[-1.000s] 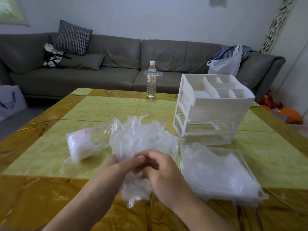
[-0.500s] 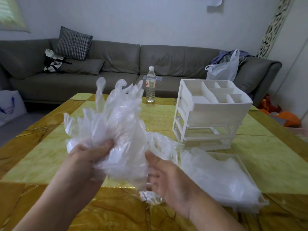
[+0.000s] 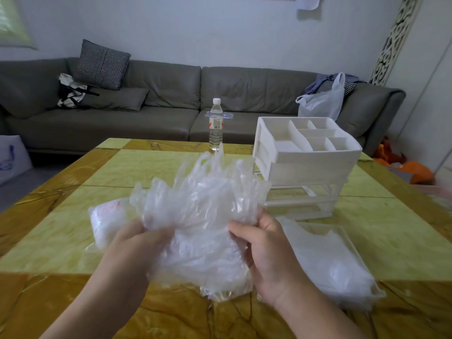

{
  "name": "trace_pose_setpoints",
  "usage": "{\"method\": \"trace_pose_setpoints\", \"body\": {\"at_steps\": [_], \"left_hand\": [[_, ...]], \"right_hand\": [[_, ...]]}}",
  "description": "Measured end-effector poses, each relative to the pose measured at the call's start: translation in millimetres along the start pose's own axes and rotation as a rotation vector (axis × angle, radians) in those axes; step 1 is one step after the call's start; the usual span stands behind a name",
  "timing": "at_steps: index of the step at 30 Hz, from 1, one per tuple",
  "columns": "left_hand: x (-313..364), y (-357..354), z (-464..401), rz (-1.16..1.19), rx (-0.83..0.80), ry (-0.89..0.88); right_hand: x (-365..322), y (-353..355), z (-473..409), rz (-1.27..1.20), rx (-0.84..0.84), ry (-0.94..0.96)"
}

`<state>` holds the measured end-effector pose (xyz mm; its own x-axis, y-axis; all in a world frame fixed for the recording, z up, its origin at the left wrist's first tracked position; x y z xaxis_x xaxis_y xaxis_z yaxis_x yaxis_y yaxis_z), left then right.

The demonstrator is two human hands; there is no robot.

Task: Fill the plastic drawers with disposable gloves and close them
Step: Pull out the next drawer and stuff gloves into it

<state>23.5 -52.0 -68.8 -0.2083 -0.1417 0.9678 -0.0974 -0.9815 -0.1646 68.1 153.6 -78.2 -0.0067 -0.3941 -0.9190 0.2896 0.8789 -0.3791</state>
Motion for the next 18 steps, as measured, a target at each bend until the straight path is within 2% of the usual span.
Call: {"method": "trace_pose_setpoints", "body": {"at_steps": [2,4,7,11,13,16,18], "left_hand": [[-9,-13,6,0.134,-0.069,0.176],[-18,-18,7,0.117,-0.102,0.251],[-25,-7,0,0.002,0.042,0.197],[-21,4,-4,0.081,0.164,0.105],[-23,-3,-2,0.113,0.087,0.149],[-24,-31,13,0.183,-0.164,0.286],[-31,-39,19,0.084,-0.274,0.311]], "right_hand": [[1,0,-1,-0.002,-0.023,0.008],[2,1,-1,0.022,-0.034,0.008],[2,5,0,0.054,-0.021,0.003],[4,11,-2,0.026,0.015,-0.009],[4,12,-2,-0.021,0.018,-0.018],[0,13,-1,-0.058,0.018,-0.019],[-2,14,-1,-0.041,0.017,-0.015]]}}
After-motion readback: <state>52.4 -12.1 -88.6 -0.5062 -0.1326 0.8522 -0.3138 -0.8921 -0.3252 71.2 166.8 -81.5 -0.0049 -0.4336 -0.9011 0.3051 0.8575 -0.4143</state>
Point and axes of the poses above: each hand's wrist, its own z-axis away from the middle knuckle, its own y-axis out of the back of the hand, x = y × z, the point moved 8 cm from there along -z, towards the middle knuckle
